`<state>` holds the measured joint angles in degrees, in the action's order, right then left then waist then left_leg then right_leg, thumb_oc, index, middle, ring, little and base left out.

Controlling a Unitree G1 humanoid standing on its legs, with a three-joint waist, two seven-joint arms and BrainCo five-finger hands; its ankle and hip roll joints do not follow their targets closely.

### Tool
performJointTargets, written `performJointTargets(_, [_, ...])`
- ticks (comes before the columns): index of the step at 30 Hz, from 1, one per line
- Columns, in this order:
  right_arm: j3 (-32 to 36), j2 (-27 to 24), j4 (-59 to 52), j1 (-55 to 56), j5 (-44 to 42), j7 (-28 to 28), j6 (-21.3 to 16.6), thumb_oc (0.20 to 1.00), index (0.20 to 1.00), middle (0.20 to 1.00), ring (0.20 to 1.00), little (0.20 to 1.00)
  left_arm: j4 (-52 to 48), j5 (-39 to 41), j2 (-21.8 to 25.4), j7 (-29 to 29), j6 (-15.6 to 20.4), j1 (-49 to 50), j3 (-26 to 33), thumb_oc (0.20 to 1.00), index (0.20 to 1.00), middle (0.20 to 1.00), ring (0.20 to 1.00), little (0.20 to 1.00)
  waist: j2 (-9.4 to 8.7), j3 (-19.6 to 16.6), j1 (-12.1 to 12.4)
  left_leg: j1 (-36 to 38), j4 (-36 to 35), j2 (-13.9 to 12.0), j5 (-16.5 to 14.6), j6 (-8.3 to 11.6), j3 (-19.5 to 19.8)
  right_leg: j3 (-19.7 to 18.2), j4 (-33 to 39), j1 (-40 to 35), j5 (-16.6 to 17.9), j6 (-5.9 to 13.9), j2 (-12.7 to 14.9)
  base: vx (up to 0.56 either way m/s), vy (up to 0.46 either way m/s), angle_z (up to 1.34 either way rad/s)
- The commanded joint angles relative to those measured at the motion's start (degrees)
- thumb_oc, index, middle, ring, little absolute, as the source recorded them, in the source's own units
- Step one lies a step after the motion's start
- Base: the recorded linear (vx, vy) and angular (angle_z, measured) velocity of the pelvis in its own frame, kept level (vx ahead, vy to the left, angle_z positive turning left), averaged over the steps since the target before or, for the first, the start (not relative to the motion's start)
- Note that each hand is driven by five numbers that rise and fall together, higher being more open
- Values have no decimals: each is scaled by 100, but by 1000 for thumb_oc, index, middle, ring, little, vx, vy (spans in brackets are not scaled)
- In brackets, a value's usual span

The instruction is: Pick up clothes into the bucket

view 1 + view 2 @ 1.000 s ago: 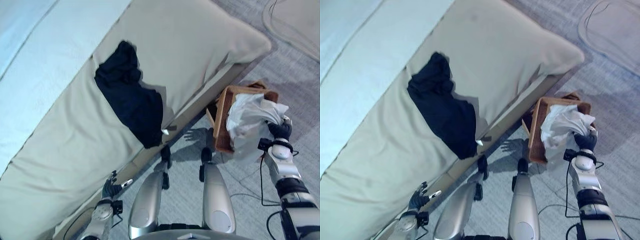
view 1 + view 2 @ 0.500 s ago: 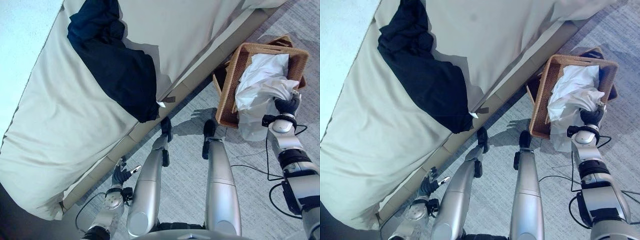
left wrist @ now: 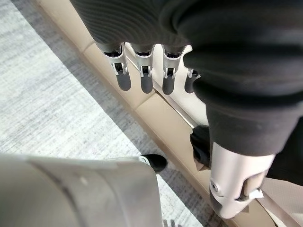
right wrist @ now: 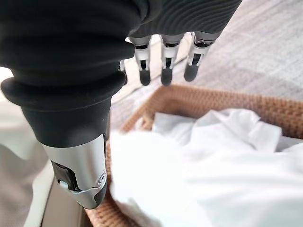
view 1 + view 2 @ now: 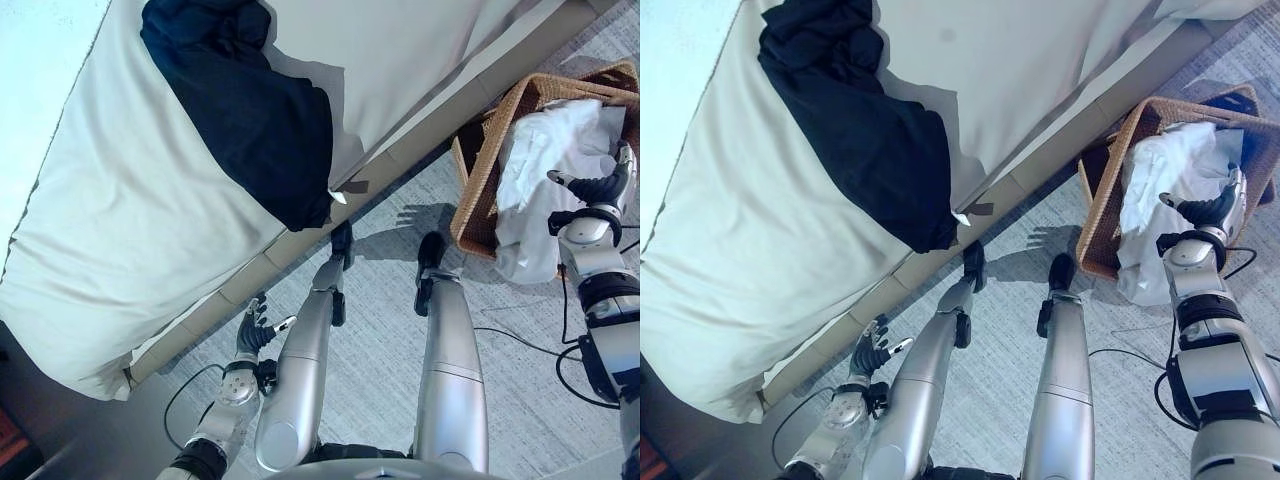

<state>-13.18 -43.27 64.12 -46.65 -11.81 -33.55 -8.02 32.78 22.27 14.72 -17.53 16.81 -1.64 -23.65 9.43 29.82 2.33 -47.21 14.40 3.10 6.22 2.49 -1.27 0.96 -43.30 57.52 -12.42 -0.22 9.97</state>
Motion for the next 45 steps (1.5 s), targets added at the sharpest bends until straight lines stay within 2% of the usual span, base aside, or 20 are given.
performJointTargets(1, [35, -354, -47, 252, 230, -382, -60, 1000, 1000, 1000, 1000, 1000, 86, 196, -31, -170, 62, 16, -93, 1000, 1000, 1000, 1000, 1000, 222, -3, -233, 437, 731, 42, -1007, -80, -56, -39, 1041, -475, 541, 402, -178, 0, 0, 0])
performJointTargets(5, [247, -7, -276, 710, 233, -534, -82, 1000, 1000, 1000, 1000, 1000, 231, 202, -82, -308, 77, -52, 101, 1000, 1000, 1000, 1000, 1000, 130, -3, -277, 641, 609, 31, -976, -75, -42, 6, 1201, -702, 601, 432, -193, -5, 20, 5])
performJointTargets(7, [576, 428, -646, 1405, 258, -662, -126, 1000, 1000, 1000, 1000, 1000, 322, 141, -80, -462, 85, -89, 393, 1000, 1000, 1000, 1000, 1000, 27, -3, -350, 924, 450, 0, -949, -65, -20, 85, 1432, -1062, 661, 469, -189, 0, 8, 5])
performJointTargets(8, [716, 607, -775, 1693, 262, -687, -116, 1000, 1000, 1000, 1000, 1000, 383, 127, -62, -508, 81, -102, 531, 1000, 1000, 1000, 1000, 1000, -18, -3, -367, 1077, 365, -12, -925, -55, -11, 118, 1560, -1241, 711, 485, -194, -81, 5, -3])
performJointTargets(9, [820, 723, -836, 1840, 262, -688, -111, 1000, 1000, 1000, 1000, 1000, 428, 93, -50, -553, 74, -153, 639, 1000, 1000, 1000, 1000, 1000, -50, -3, -383, 1044, 288, -18, -743, -73, -32, 175, 1721, -1253, 934, 456, -182, -83, 1, -4])
performJointTargets(10, [821, 723, -837, 1841, 262, -688, -111, 1000, 1000, 1000, 1000, 1000, 428, 93, -50, -553, 74, -153, 639, 1000, 1000, 1000, 1000, 1000, -50, -3, -383, 1045, 287, -18, -742, -73, -32, 176, 1722, -1254, 934, 456, -183, -75, 0, -4])
performJointTargets(11, [992, 1066, -1136, 2356, 297, -681, -125, 1000, 1000, 1000, 1000, 1000, 506, 31, -20, -654, 46, -133, 889, 1000, 1000, 1000, 1000, 1000, -156, -3, -438, 1368, 154, -37, -737, -66, -28, 231, 1946, -1633, 1004, 490, -175, 0, 0, 0])
performJointTargets(15, [1163, 1559, -1578, 3227, 411, -456, -201, 1000, 1000, 1000, 1000, 1000, 483, -134, 95, -770, 52, -28, 1336, 1000, 1000, 1000, 1000, 1000, -358, -3, -518, 2032, -38, -43, -760, -58, 3, 319, 2356, -2421, 1127, 561, -161, 2, 0, -1])
performJointTargets(16, [1163, 1559, -1578, 3228, 411, -456, -200, 1000, 1000, 1000, 1000, 1000, 483, -134, 95, -770, 52, -27, 1335, 1000, 1000, 1000, 1000, 1000, -358, -3, -518, 2033, -38, -43, -759, -58, 3, 319, 2357, -2422, 1127, 561, -161, 0, 0, 0])
performJointTargets(18, [1140, 1887, -1501, 3602, 332, -126, -294, 1000, 1000, 1000, 1000, 1000, 597, -249, 159, -786, 42, -87, 1625, 1000, 1000, 1000, 1000, 1000, -522, -3, -544, 2589, -172, -50, -806, -51, -9, 348, 2633, -3047, 1225, 620, -166, 34, 30, -6])
performJointTargets(20, [1112, 1981, -1381, 3685, 298, 40, -273, 1000, 1000, 1000, 1000, 1000, 660, -276, 166, -760, 32, -111, 1685, 1000, 1000, 1000, 1000, 1000, -565, -3, -541, 2776, -210, -51, -825, -54, -3, 368, 2716, -3256, 1239, 635, -166, 44, 37, -5])
performJointTargets(21, [1006, 2134, -1299, 3877, 395, 218, -298, 1000, 1000, 1000, 1000, 1000, 672, -356, 220, -754, 47, -156, 1827, 1000, 1000, 1000, 1000, 1000, -655, -29, -550, 3101, -292, -51, -865, -57, -30, 368, 2880, -3617, 1284, 666, -183, 44, 66, -6])
performJointTargets(25, [843, 2295, -1183, 4184, 567, 538, -286, 1000, 1000, 1000, 1000, 1000, 726, -508, 295, -692, 37, -98, 1963, 1000, 1000, 1000, 1000, 1000, -789, -309, -548, 3408, -463, -45, -874, -71, -77, 359, 3131, -3963, 1363, 708, -232, 56, 41, -8])
performJointTargets(27, [547, 2348, -1118, 4451, 1017, 777, -210, 1000, 1000, 1000, 1000, 1000, 818, -685, 368, -639, -9, -31, 2084, 1000, 1000, 1000, 1000, 1000, -898, -618, -554, 3687, -645, -58, -885, -82, -118, 327, 3339, -4248, 1398, 739, -292, 117, 56, -6])
performJointTargets(29, [179, 2300, -1173, 4621, 1512, 1038, -164, 1000, 1000, 1000, 1000, 1000, 878, -919, 431, -591, -50, 29, 2142, 1000, 1000, 1000, 1000, 1000, -964, -782, -547, 3844, -690, -76, -906, -88, -142, 289, 3425, -4415, 1394, 746, -326, 104, 33, -11])
performJointTargets(33, [-264, 2169, -1239, 4820, 2154, 1358, -142, 1000, 1000, 1000, 1000, 1000, 984, -1195, 515, -518, -112, 120, 2181, 1000, 1000, 1000, 1000, 1000, -1035, -964, -528, 4016, -669, -96, -985, -99, -186, 245, 3486, -4606, 1361, 750, -360, 68, 16, -16])
performJointTargets(36, [-534, 2100, -1249, 4912, 2564, 1609, -171, 1000, 1000, 1000, 1000, 1000, 1257, -1777, 589, -591, -263, 136, 2184, 1000, 1000, 1000, 1000, 1000, -1080, -1169, -525, 4189, -598, -140, -1115, -111, -331, 172, 3591, -4794, 1344, 772, -400, 90, 48, -11])
performJointTargets(38, [-535, 2101, -1250, 4913, 2564, 1609, -171, 1000, 1000, 1000, 1000, 1000, 1257, -1779, 588, -593, -263, 136, 2184, 1000, 1000, 1000, 1000, 1000, -1080, -1165, -516, 4195, -598, -142, -1118, -111, -339, 164, 3594, -4798, 1346, 772, -404, 34, 32, -30])
performJointTargets(40, [-509, 2086, -1334, 4912, 2564, 1699, -194, 1000, 1000, 1000, 1000, 1000, 1228, -2492, 868, -642, -403, 122, 2179, 1000, 1000, 1000, 1000, 1000, -1143, -1239, -556, 4160, -358, -217, -1249, -118, -523, 53, 3602, -4790, 1363, 792, -440, 39, 56, -24])
performJointTargets(45, [-529, 1976, -1563, 4979, 2559, 1787, -262, 1000, 1000, 1000, 1000, 1000, 1333, -3149, 1344, -896, -579, -68, 2188, 1000, 1000, 1000, 1000, 1000, -1203, -1236, -633, 4073, -193, -244, -1351, -160, -642, -89, 3536, -4689, 1355, 797, -499, 16, 46, -25])
